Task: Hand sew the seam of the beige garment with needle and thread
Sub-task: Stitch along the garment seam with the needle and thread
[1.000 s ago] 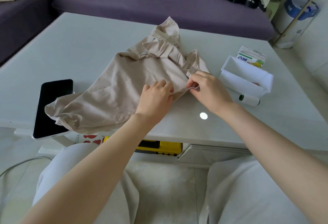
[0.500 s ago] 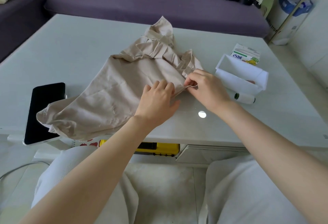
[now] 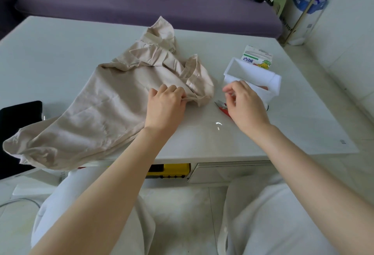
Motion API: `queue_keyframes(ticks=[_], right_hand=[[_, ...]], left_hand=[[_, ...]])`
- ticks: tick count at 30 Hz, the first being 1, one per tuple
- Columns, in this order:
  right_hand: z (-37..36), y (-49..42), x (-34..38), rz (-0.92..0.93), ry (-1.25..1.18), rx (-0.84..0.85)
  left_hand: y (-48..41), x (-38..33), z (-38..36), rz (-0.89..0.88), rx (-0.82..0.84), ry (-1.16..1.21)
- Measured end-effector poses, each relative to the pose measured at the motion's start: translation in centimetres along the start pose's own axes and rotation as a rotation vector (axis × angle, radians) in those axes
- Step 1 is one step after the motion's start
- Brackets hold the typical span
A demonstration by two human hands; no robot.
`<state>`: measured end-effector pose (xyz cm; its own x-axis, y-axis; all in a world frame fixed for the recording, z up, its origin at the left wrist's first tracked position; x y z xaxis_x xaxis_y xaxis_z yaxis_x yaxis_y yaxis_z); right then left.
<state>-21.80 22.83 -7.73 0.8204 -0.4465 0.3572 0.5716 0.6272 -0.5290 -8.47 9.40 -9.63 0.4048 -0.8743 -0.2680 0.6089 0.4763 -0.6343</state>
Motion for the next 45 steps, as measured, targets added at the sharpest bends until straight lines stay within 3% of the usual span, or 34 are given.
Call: queue_keyframes(ticks=[2,5,11,18,30,34,37,40,42,45], right_hand=[[-0.3,0.5,-2.3,-0.140,0.197,0.144],[-0.9,1.6,-4.3,-0.206,0.391,0.315],[-1.0,1.9,-5.2,-0.258,0.331,0.326],[-0.8,1.7,-5.9,-0.286,0.226,0.229],[-1.2,0.6,-5.6,-0.384,0.449,0.450],[-0.7,0.7,-5.2,-0.361,0.414,0.314],[1.1,-0.1,-4.4,-0.259,0.392,0.044],[2.7,0.0,-2.1,-0.128,0.107,-0.228],[2.7,0.5,0.0,-0.051,-0.070,-0.232],[0.8,1.4,1.9,-0.006,-0.141,-0.066]], left_hand=[[0.1,-0.2,-0.2,0.005,-0.008,0.003],[0.2,-0.3,-0.2,0.021,-0.008,0.003],[0.3,-0.6,-0.1,0.046,0.014,0.039],[0.3,-0.5,-0.2,0.050,0.020,0.038],[0.5,-0.7,-0.9,0.064,0.076,0.028],[0.4,-0.5,-0.9,0.070,0.089,0.034],[0.5,-0.5,-0.9,0.079,0.095,0.040],[0.5,-0.7,-0.6,0.090,0.081,0.063],[0.4,-0.8,-0.5,0.098,0.071,0.078],[0.3,-0.8,-0.3,0.100,0.057,0.088]])
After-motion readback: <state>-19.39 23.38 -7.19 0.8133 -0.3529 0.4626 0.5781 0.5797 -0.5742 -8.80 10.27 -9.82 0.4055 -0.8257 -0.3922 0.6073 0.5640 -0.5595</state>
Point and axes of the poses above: each hand's wrist, its own y-axis away from the middle knuckle, its own z-axis out of the back of the hand, x = y × z, the point moved 4 cm from there along -y, towards the middle knuckle, and after that the axes turned 7 degrees about -x, right-handed, at the moved point
